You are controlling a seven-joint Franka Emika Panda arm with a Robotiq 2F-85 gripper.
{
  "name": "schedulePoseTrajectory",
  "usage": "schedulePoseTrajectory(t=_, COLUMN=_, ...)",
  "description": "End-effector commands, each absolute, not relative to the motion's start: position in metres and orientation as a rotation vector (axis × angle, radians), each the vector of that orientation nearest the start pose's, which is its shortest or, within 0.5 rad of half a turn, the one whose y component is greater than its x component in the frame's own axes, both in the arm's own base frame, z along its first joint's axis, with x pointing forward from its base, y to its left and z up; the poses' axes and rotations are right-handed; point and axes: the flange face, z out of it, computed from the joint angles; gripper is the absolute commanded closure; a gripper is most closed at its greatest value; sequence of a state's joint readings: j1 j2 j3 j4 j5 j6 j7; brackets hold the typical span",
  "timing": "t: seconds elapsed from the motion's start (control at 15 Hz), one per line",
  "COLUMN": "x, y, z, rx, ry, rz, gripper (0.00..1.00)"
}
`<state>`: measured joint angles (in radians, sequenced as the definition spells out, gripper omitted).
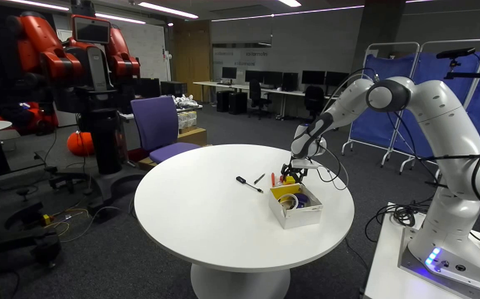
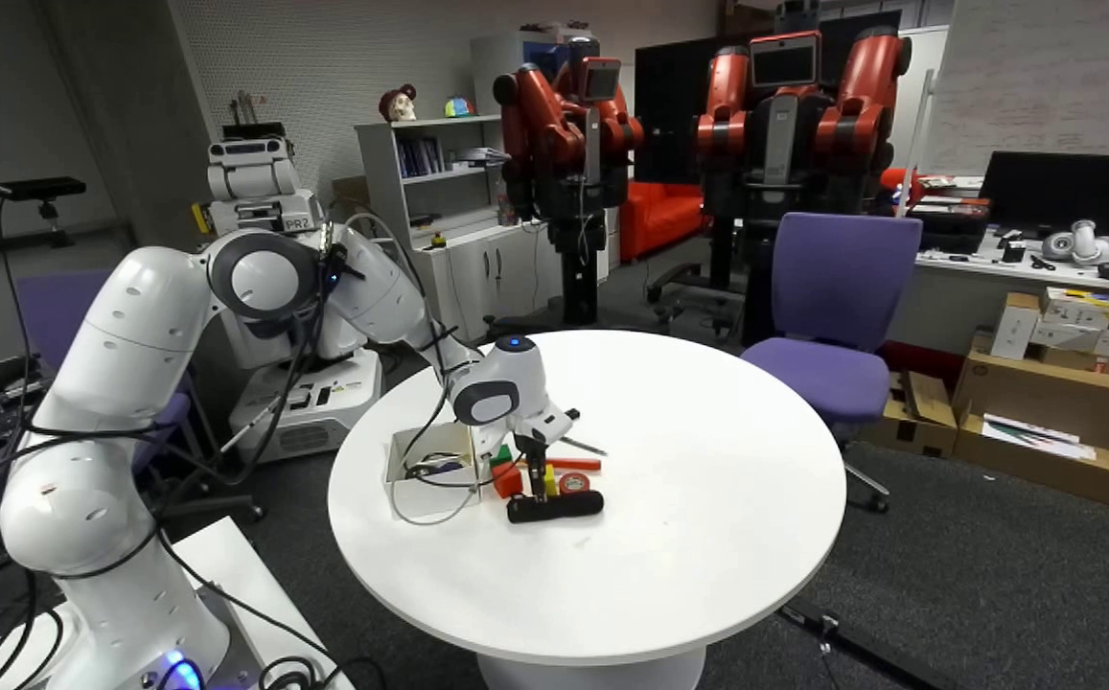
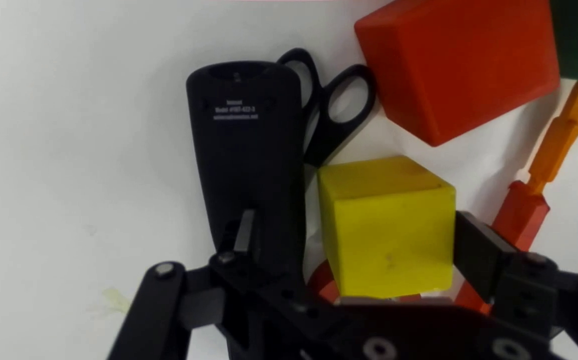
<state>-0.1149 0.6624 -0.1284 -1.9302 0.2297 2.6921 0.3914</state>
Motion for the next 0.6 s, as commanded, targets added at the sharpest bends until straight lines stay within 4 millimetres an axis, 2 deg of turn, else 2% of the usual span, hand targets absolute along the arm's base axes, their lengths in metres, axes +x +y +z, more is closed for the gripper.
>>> schedulePoseTrajectory(t=0.0, x=0.618, y=-0.156, z=0.149, rx=-2.861, ry=1.197, rz=-0.215, gripper=0.26)
schedulePoseTrajectory(t=0.33, x=0.618, y=-0.143, z=0.173, rx=-2.875, ry=1.158, rz=-0.234, gripper=0.65)
schedulePoseTrajectory(t=0.4, x=0.617, y=-0.139, z=0.177, rx=-2.881, ry=1.147, rz=-0.237, gripper=0.7)
schedulePoseTrajectory(t=0.53, x=0.616, y=-0.128, z=0.187, rx=-2.898, ry=1.117, rz=-0.248, gripper=0.7)
